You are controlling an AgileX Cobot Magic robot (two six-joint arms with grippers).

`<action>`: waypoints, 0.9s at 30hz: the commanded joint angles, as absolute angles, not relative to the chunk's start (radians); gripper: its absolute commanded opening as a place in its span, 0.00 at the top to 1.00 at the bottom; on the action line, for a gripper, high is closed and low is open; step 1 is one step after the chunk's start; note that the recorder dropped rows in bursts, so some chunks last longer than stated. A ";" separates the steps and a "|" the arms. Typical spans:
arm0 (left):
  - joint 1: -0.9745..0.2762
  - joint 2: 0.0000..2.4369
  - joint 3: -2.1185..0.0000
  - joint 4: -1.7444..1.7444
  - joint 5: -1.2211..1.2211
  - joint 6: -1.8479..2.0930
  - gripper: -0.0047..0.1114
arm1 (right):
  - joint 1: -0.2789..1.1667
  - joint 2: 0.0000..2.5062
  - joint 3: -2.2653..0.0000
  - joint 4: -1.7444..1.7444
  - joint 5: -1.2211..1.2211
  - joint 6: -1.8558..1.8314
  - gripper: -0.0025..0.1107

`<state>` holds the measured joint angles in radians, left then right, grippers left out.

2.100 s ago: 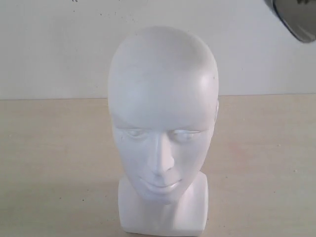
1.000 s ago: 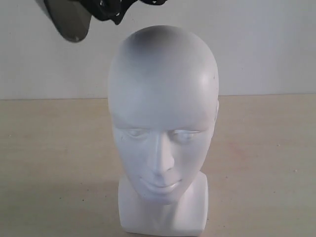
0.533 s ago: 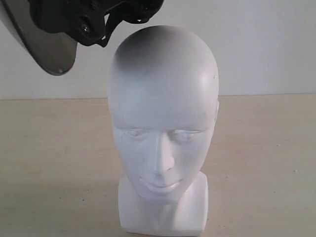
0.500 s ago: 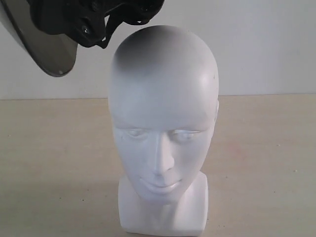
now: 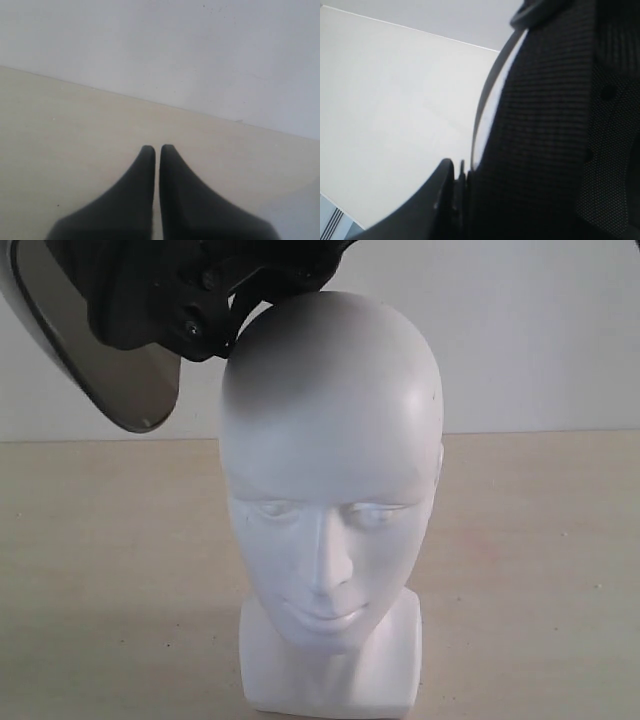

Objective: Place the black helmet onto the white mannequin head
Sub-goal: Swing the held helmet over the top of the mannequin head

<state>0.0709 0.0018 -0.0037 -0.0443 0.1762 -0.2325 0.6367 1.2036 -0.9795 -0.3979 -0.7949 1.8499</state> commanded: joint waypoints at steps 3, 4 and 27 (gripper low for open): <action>0.066 0.000 0.000 -0.041 0.179 -0.236 0.92 | 0.637 1.187 -0.999 -0.381 -0.807 1.823 0.98; 0.066 0.000 0.000 -0.041 0.179 -0.236 0.92 | 0.637 1.187 -0.999 -0.381 -0.798 1.823 0.98; 0.066 0.000 0.000 -0.041 0.179 -0.236 0.92 | 0.637 1.187 -0.999 -0.509 -0.562 1.823 0.98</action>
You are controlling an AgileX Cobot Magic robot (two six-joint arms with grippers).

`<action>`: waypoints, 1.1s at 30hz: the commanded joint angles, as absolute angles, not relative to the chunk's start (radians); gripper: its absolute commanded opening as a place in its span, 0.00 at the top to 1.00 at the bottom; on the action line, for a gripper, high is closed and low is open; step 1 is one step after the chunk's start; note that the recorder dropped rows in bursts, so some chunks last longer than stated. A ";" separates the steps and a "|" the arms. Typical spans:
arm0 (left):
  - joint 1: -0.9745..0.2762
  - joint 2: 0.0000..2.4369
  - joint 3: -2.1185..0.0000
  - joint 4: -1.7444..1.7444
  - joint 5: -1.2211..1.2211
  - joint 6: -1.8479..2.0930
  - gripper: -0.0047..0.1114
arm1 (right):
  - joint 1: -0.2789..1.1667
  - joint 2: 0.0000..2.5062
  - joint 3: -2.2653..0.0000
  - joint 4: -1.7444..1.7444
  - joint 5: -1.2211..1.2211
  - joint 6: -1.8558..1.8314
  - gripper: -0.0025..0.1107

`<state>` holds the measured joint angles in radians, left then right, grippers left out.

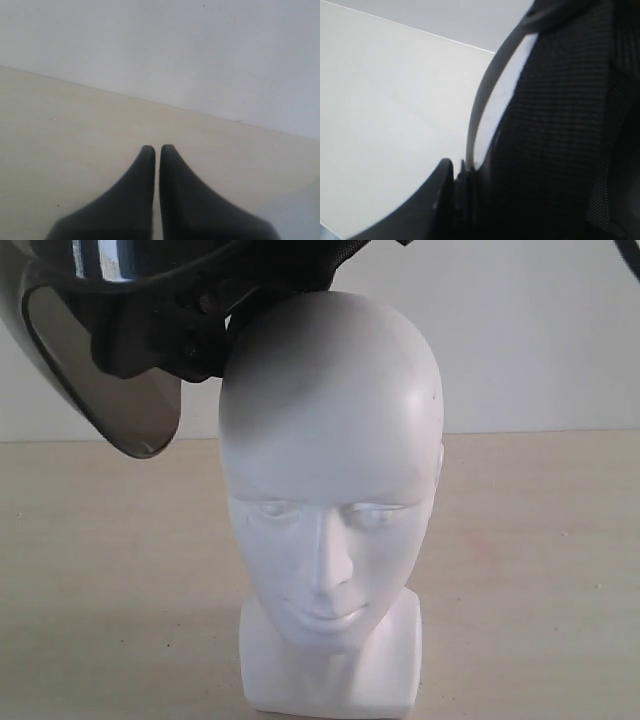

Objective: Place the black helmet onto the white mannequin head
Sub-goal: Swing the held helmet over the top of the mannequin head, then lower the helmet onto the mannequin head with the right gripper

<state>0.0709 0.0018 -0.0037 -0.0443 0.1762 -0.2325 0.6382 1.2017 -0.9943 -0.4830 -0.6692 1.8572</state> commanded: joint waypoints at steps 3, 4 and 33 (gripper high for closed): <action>0.066 0.000 0.000 -0.041 0.179 -0.236 0.92 | 0.637 1.187 -0.999 -0.514 -0.511 1.823 0.98; 0.066 0.000 0.000 -0.041 0.179 -0.236 0.92 | 0.637 1.187 -0.999 -0.514 -0.503 1.813 0.98; 0.066 0.000 0.000 -0.041 0.179 -0.236 0.92 | 0.637 1.187 -0.999 -0.598 -0.392 1.822 0.98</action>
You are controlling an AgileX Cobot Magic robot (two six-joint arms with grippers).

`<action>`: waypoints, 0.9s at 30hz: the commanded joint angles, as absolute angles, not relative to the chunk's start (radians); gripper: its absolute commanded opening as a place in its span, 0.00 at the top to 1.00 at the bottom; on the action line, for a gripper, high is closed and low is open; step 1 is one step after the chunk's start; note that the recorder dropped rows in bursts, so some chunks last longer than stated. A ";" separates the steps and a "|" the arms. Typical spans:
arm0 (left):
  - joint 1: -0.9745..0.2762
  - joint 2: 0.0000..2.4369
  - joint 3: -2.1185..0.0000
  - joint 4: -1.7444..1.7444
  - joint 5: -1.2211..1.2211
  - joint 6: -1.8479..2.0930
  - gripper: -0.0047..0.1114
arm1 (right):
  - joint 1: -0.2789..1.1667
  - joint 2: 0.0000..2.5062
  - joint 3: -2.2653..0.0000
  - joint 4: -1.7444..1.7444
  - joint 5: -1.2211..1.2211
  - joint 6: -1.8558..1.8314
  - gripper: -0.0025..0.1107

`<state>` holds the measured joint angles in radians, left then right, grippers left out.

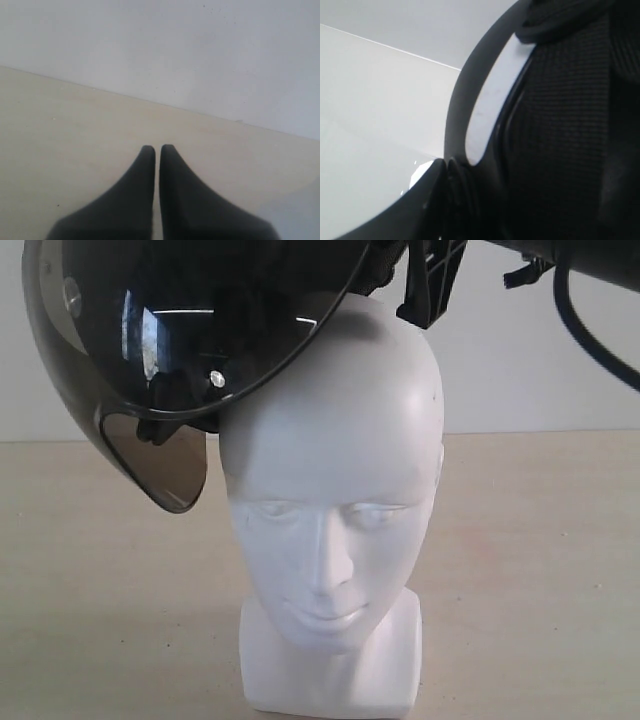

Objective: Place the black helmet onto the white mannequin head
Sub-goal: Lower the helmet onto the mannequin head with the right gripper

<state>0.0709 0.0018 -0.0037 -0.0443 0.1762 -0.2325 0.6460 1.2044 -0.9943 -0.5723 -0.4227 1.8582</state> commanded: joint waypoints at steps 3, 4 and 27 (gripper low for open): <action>0.066 0.000 0.000 -0.041 0.179 -0.236 0.92 | 0.637 1.187 -0.999 -0.611 -0.376 1.822 0.98; 0.066 0.000 0.000 -0.041 0.179 -0.236 0.92 | 0.637 1.187 -0.999 -0.611 -0.376 1.822 0.98; 0.066 0.000 0.000 -0.041 0.179 -0.236 0.92 | 0.637 1.187 -0.997 -0.637 -0.336 1.824 0.98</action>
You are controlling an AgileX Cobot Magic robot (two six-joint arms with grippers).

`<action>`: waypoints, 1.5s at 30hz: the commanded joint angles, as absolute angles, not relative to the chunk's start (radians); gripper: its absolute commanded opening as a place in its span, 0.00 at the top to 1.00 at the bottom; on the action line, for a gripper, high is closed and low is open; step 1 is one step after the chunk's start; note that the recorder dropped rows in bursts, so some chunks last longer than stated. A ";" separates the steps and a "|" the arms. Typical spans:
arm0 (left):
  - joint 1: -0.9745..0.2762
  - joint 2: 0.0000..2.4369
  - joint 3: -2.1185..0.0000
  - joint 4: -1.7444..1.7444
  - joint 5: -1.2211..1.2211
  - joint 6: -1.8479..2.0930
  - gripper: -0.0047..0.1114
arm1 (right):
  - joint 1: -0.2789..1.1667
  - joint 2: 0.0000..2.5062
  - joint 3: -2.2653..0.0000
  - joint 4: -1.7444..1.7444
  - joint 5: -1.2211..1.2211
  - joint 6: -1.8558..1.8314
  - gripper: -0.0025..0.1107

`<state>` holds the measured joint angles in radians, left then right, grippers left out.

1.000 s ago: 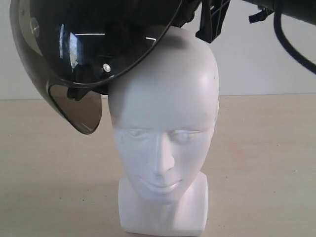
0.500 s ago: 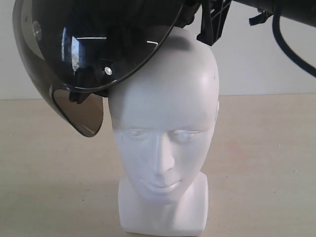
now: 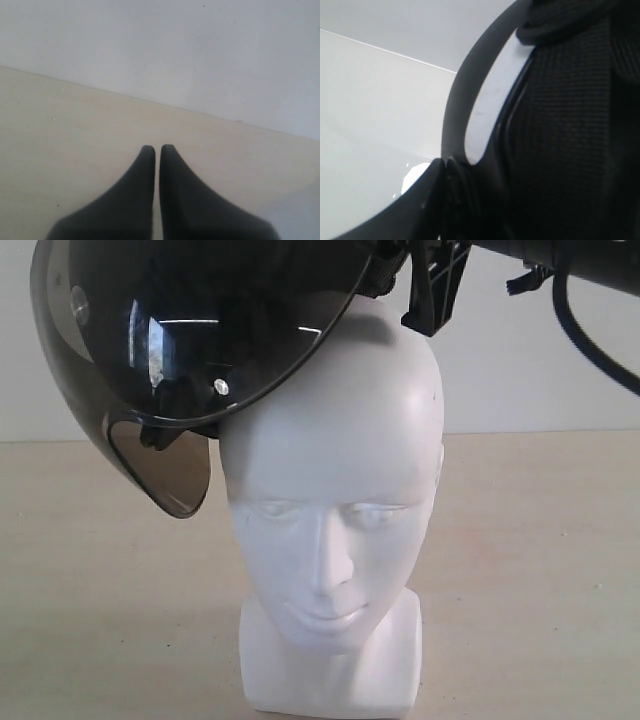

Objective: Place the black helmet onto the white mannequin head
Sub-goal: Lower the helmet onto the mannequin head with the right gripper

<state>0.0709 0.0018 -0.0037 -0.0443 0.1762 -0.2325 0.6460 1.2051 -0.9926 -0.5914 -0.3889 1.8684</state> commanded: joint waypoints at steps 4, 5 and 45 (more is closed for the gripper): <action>0.066 0.000 0.000 -0.041 0.179 -0.236 0.92 | 0.637 1.185 -0.997 -0.679 -0.328 1.852 0.98; 0.066 0.000 0.000 -0.041 0.179 -0.236 0.92 | 0.637 1.185 -0.997 -0.679 -0.328 1.851 0.98; 0.066 0.000 0.000 -0.041 0.179 -0.236 0.92 | 0.435 1.186 -0.632 -0.489 -0.995 2.029 0.98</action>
<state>0.0709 0.0018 -0.0037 -0.0443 0.1762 -0.2325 0.4441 1.2029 -0.6539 -0.4659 -0.9692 2.0205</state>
